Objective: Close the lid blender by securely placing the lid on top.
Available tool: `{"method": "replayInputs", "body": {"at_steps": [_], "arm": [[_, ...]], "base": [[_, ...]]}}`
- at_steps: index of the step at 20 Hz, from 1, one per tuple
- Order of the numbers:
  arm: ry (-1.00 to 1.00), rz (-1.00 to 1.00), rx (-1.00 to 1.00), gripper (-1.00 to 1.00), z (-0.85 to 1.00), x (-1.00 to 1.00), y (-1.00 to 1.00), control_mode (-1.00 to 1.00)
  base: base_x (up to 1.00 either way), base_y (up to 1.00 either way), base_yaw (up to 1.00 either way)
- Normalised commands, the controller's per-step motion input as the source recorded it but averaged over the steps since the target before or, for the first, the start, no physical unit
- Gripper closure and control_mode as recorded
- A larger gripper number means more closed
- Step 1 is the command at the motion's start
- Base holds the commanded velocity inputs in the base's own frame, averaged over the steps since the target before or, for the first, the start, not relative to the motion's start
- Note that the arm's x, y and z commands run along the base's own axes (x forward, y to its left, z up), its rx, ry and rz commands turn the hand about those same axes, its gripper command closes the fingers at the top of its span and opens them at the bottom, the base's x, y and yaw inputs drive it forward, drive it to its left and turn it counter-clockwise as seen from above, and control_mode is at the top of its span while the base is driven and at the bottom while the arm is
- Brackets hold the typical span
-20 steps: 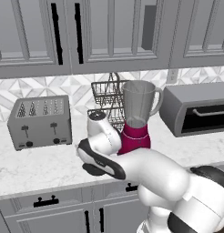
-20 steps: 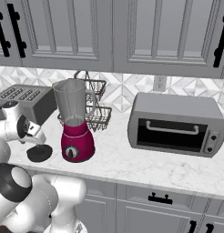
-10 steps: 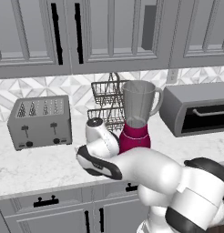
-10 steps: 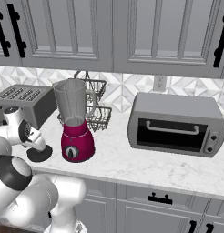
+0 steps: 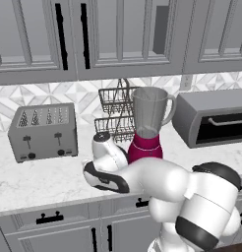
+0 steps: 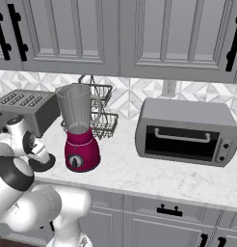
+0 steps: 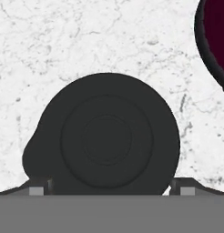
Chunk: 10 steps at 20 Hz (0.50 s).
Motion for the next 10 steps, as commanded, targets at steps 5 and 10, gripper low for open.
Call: {"method": "replayInputs", "body": {"at_steps": [5,10], "arm": [[0.00,-0.06,0.00,-1.00,-0.19,0.13,0.00,-1.00],[0.00,-0.06,0.00,-1.00,-0.13,0.16,0.00,-1.00]], "base": [[0.00,0.00,0.00],[0.00,0.00,0.00]]}}
